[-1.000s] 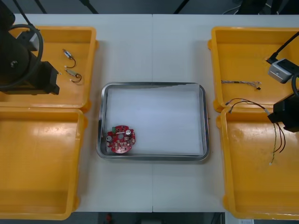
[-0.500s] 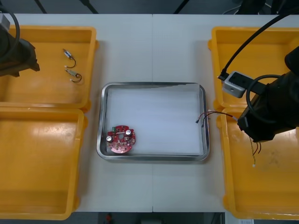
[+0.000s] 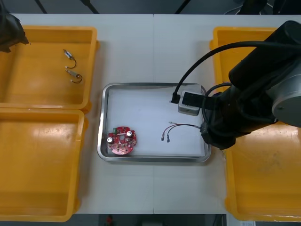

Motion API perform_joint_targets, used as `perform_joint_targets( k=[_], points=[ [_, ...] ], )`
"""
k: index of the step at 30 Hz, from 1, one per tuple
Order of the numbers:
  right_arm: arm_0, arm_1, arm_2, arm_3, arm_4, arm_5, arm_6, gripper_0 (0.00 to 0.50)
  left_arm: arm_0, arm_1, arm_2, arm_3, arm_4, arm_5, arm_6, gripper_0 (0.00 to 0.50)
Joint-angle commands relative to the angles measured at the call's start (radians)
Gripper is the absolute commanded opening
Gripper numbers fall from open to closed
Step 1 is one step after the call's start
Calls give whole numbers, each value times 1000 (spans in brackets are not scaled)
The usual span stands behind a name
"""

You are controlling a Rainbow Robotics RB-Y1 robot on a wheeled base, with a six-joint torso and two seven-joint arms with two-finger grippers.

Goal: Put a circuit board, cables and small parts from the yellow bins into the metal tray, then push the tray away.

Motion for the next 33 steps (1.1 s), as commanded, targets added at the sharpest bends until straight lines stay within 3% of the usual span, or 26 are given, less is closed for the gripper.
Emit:
perform_joint_targets(
  k=[1, 12, 23, 33],
  points=[
    [-89, 17, 108, 70, 14, -72, 116, 0, -104, -55, 34, 84, -82, -17, 31, 500],
    [-186, 97, 278, 257, 45, -181, 276, 0, -216, -196, 34, 283, -264, -79, 47, 500],
    [-217, 201, 410, 409, 79, -299, 276, 0, -239, -324, 33, 349, -427, -142, 77, 500],
    [-215, 250, 476, 441, 138, -320, 265, 0, -311, -453, 34, 558, -522, -324, 72, 500]
  ],
)
